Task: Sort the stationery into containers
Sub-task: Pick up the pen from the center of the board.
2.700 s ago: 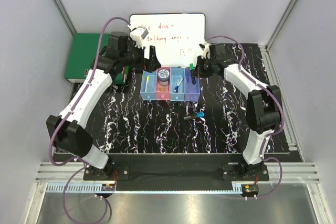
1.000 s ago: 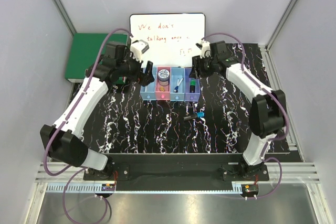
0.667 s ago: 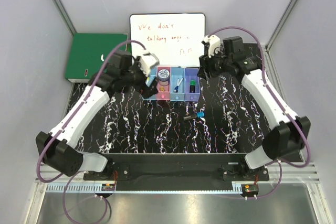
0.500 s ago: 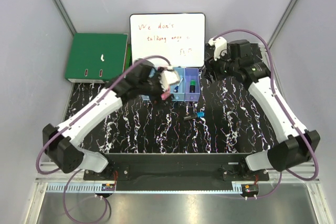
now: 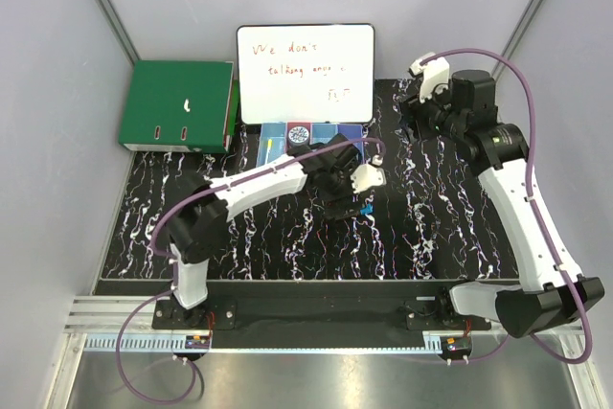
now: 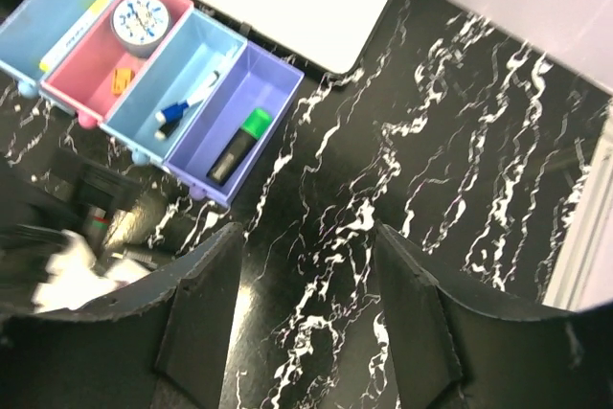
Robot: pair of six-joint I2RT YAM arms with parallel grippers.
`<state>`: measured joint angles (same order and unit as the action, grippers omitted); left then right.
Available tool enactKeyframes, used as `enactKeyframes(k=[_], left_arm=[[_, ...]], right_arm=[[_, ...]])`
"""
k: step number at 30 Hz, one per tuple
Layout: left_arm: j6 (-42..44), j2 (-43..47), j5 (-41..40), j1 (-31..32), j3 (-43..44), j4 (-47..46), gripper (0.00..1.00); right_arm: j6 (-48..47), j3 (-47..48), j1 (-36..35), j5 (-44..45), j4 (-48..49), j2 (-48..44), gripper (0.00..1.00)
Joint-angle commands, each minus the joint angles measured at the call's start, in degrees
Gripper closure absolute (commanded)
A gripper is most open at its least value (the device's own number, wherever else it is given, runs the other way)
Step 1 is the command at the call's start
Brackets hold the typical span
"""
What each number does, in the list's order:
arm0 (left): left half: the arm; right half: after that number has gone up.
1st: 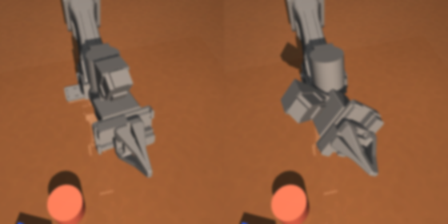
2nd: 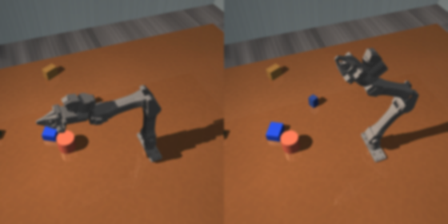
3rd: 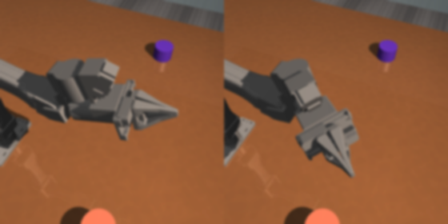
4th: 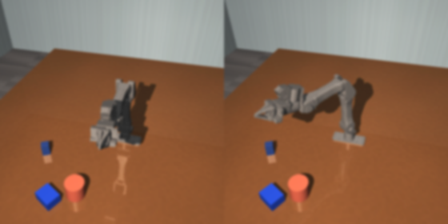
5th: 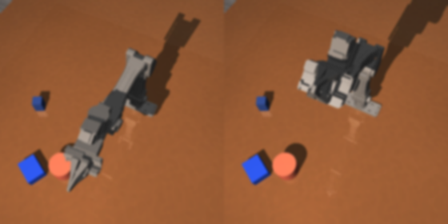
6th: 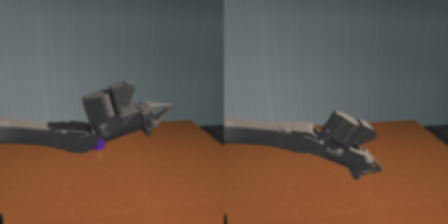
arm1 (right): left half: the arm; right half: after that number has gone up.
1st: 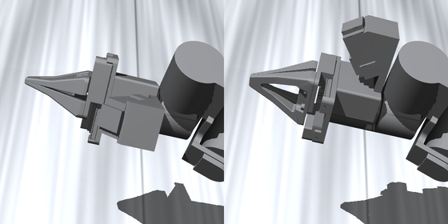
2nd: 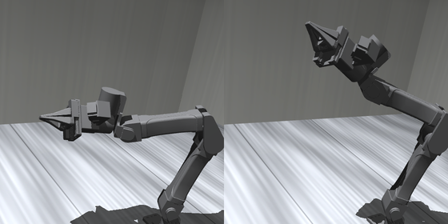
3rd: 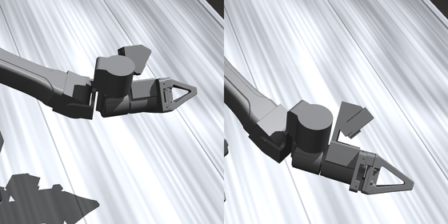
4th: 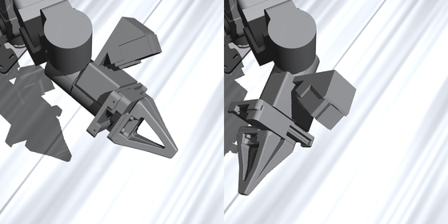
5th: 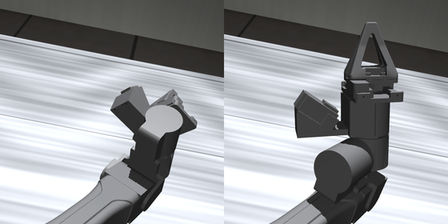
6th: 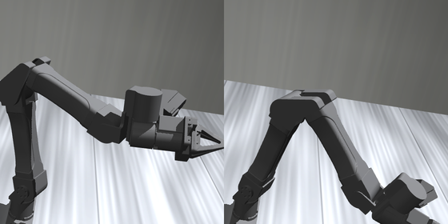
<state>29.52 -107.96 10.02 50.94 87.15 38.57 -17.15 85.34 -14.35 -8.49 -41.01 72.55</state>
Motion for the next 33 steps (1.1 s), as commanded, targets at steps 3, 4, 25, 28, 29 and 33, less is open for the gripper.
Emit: enactKeyframes(k=[3,4,25,28,29,33], left_arm=[[-0.7,-4.7,-3.7,2.2,3.9,-1.9,0.07],[-0.8,-5.3,-4.2,2.4,4.1,-2.1,0.07],[-4.9,-17.5,-5.1,4.5,10.6,-3.7,0.41],[-4.8,-18.5,-5.3,4.5,10.8,-3.7,0.48],[-4.7,-18.9,-5.2,4.5,10.8,-3.7,0.54],[-5.4,-19.3,-4.8,4.5,10.5,-3.7,0.89]], right_arm=[[0.9,3.7,0.7,1.3,1.5,-3.4,0.35],[1.1,3.6,0.7,1.5,1.6,-3.8,0.35],[4.1,3.5,2.0,2.4,4.6,-8.4,0.34],[4.2,3.4,2.0,2.3,4.7,-8.7,0.34],[4.3,3.3,2.0,2.4,4.9,-8.7,0.34],[4.2,3.0,2.0,2.6,5.2,-9.1,0.33]])
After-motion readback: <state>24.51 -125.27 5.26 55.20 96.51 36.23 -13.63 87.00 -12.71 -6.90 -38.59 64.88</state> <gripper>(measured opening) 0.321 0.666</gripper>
